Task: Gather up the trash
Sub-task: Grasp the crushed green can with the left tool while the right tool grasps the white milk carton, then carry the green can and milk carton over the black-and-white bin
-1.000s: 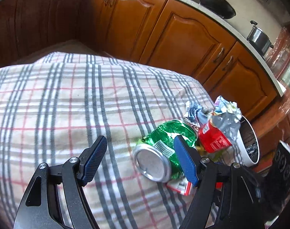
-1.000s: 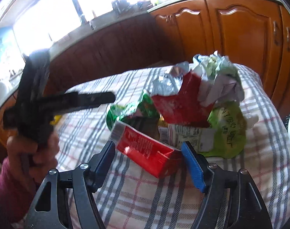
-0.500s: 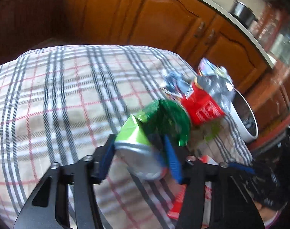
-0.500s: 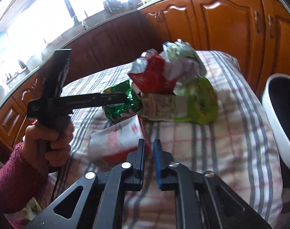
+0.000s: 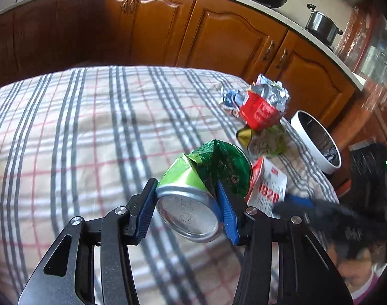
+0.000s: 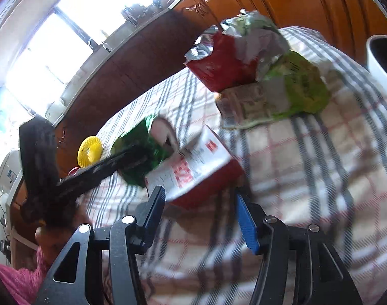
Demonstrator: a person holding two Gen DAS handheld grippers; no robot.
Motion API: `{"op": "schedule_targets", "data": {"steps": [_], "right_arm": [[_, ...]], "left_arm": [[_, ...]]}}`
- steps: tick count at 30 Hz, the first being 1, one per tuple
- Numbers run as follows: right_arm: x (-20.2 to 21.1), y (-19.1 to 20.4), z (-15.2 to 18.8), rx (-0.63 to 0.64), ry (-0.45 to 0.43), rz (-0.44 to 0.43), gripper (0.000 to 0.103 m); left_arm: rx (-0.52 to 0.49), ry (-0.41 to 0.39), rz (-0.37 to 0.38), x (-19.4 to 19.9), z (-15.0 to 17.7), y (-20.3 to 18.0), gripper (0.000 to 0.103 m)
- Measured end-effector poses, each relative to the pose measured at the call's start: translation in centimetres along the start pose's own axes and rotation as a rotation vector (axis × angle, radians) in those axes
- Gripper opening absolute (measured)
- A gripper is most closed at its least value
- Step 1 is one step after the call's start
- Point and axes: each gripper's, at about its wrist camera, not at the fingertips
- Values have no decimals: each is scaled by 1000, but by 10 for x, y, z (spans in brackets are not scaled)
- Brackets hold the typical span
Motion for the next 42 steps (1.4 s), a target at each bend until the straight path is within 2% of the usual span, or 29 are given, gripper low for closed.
{"op": "schedule_targets", "data": {"steps": [3,6,9,11,13,15,18,19,20,24,27,34,42], "right_arm": [[-8,3,-18,-17,-23,34,57],[-13,8,-31,-19,-39,62,57],[-10,18,-28,-20,-35,85,60],[-10,31,-23,12,-42,107,69],[-11,42,-15,60,-37,150,72],[-19,46,-12,92,-16,179,72],[-20,47,-5,109,-20,202,66],[-18,45,-5,105,-21,196,61],[-14,43,-6,97,-26,186,51],[11,25,-3,56,-75,173,50],[30,6,3,18,-110,168,49],[61,-36,4,-96,-177,185,48],[89,-72,10,-157,-233,225,47]], "left_arm": [[25,40,49,0,12,3,46],[43,53,60,3,25,3,46],[68,14,31,19,30,10,46],[78,-10,8,26,30,14,46],[74,-22,-12,29,28,17,46],[70,-12,-25,27,27,20,46],[67,0,-25,20,24,20,47],[66,-1,-29,18,23,20,49],[61,-1,-31,14,21,20,49],[35,-8,-21,5,18,10,46],[11,-9,14,4,15,-4,45],[-76,-12,99,-21,-12,-59,45],[-150,-4,142,-58,-37,-109,44]]}}
Point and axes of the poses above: each gripper's, at about its wrist camera, not at the fingertips, and x roughly against the way its jaws point, y to its left, z to its underside, and after that the axes turned 14 degrees about z, right-handed
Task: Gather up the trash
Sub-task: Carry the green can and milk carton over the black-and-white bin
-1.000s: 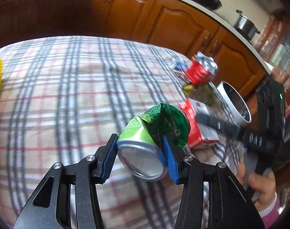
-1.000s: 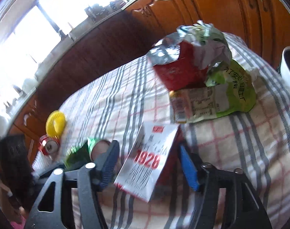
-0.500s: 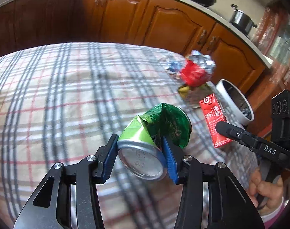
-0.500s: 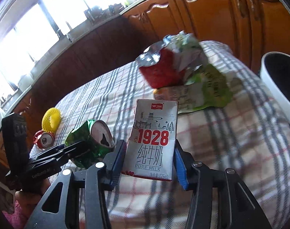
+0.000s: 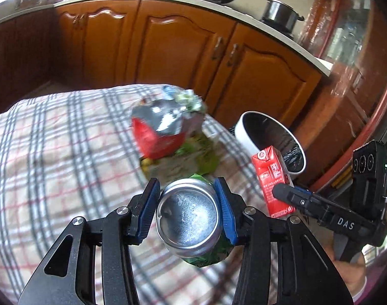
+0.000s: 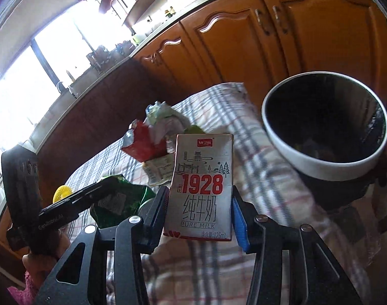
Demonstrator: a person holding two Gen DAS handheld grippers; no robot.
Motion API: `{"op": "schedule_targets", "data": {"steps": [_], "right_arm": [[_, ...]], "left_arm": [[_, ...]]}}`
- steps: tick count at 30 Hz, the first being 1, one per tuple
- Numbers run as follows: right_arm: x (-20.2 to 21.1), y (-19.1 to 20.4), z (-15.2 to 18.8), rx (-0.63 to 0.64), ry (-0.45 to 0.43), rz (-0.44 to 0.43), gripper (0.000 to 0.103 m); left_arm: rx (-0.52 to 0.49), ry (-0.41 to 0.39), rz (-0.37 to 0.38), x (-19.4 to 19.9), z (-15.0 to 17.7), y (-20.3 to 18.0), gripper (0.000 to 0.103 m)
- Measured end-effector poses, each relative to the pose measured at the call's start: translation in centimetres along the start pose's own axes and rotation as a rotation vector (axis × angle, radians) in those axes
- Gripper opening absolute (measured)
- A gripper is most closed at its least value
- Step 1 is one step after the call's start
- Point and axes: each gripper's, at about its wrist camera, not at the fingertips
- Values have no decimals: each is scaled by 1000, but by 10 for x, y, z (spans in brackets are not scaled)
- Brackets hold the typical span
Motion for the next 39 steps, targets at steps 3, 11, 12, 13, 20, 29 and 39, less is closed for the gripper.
{"op": "schedule_targets", "data": {"steps": [3,11,12,13,20,29,39], "right_arm": [[3,-14,-3,-18,-6,9,47],[8,-38,-10,-56,-19,24,47],[8,-40,-11,-58,-18,25,47],[8,-41,-10,-60,-17,25,47],[5,-40,-4,-56,4,7,46],[10,-42,-3,-60,-5,7,46],[23,-66,-10,-90,-35,37,46]], "left_arm": [[-2,6,15,-9,-2,-8,44],[-27,36,4,-26,3,-20,44],[-25,47,3,-27,5,-19,44],[-20,65,-3,-29,9,-18,44],[75,150,-12,-36,40,10,67],[34,98,-4,-27,29,-2,36],[7,98,57,-37,14,-23,7]]}}
Point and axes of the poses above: each gripper's, at about its wrist camera, not at the fingertips, and x roughly against the way its jaws point, y to its left, z to its underside, and after that the axes turned 14 degrees about z, right-handed
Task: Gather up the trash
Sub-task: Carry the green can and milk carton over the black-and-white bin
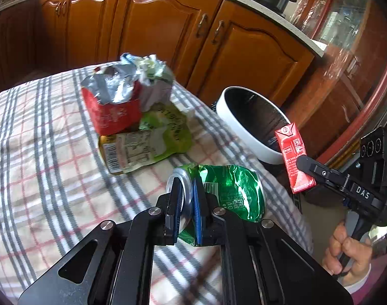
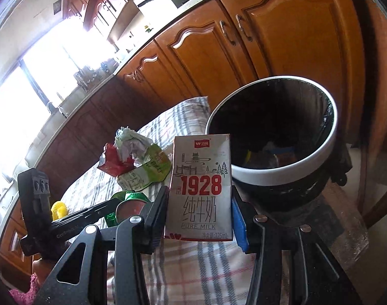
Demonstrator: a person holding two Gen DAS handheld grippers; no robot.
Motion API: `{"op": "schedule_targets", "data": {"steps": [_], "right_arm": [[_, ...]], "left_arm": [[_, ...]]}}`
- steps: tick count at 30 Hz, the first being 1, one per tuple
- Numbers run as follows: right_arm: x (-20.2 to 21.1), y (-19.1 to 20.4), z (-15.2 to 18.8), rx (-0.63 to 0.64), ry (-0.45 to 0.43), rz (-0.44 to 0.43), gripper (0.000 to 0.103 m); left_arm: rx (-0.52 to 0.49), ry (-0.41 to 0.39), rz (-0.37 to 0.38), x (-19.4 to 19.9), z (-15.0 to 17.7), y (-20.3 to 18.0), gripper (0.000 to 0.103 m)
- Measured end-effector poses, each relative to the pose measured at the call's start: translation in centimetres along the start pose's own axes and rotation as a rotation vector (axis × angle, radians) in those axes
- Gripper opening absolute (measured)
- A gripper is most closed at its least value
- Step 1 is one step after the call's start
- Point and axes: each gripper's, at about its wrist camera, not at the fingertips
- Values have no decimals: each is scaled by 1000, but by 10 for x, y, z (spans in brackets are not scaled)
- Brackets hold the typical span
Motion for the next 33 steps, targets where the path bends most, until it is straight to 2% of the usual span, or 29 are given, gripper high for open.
{"op": "schedule_targets", "data": {"steps": [10,17,26,33], "right_arm": [[6,-20,-14,-16,-25,34,46],[4,-40,-36,-19,-41,67,46],[-14,-54,-62,-3,-33,112,46],[-32,-65,-73,-4,-16,135,46]], "left_arm": [[-59,-32,31,-13,-25,-30,7],[-112,-51,48,-40,-57,-58,7],[-134,-28,36,-86,-86,-75,7],[-138,-12,23,-110,-96,-77,7]]}}
Point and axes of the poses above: each gripper's, at about its wrist camera, not at the fingertips, and x roughly against the way its jaws point, y to its left, z to its underside, and after that the axes turned 14 degrees about z, right-handed
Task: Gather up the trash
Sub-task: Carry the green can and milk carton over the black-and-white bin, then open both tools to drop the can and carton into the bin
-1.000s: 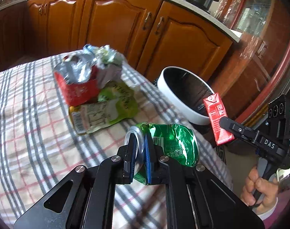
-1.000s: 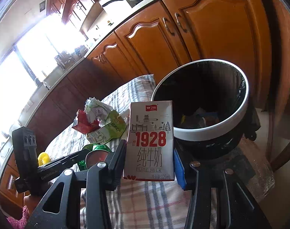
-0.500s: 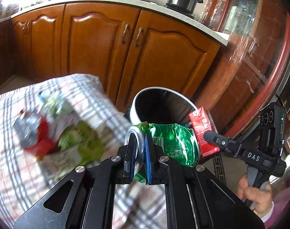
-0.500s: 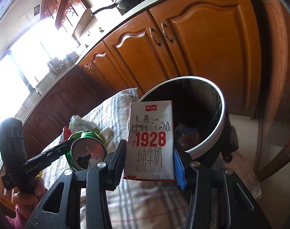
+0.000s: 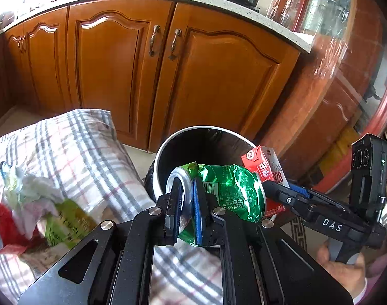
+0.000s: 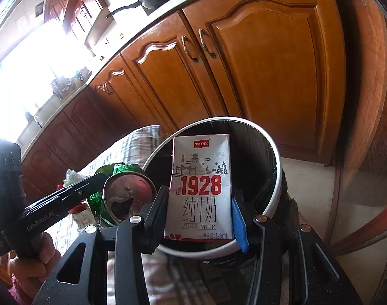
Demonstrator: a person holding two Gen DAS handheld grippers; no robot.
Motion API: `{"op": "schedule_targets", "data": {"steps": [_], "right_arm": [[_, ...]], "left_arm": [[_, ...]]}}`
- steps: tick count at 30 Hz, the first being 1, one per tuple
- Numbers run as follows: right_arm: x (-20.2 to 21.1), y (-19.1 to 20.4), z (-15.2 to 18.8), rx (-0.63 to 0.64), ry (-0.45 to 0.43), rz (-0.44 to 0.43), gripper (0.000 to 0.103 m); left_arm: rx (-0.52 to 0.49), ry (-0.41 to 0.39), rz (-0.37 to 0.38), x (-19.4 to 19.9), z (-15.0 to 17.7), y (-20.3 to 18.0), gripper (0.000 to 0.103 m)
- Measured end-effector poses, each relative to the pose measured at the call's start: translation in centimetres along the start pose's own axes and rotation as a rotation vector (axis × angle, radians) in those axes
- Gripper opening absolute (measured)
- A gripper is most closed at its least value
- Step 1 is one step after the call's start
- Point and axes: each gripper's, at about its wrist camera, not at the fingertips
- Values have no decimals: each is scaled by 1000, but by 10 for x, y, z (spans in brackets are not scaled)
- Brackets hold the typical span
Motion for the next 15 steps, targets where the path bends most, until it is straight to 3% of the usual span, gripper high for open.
{"op": "schedule_targets", "data": {"steps": [15], "right_arm": [[-17,-10,-12,4,20,20,46]], "left_arm": [[0,23,-9,-27,-3,-2,8]]}}
Point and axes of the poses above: each gripper's, at about its wrist camera, not at the fingertips, and x roughly against the way its jaws point, y to its left, z to its underside, and after that the axes turned 14 degrees about z, right-handed
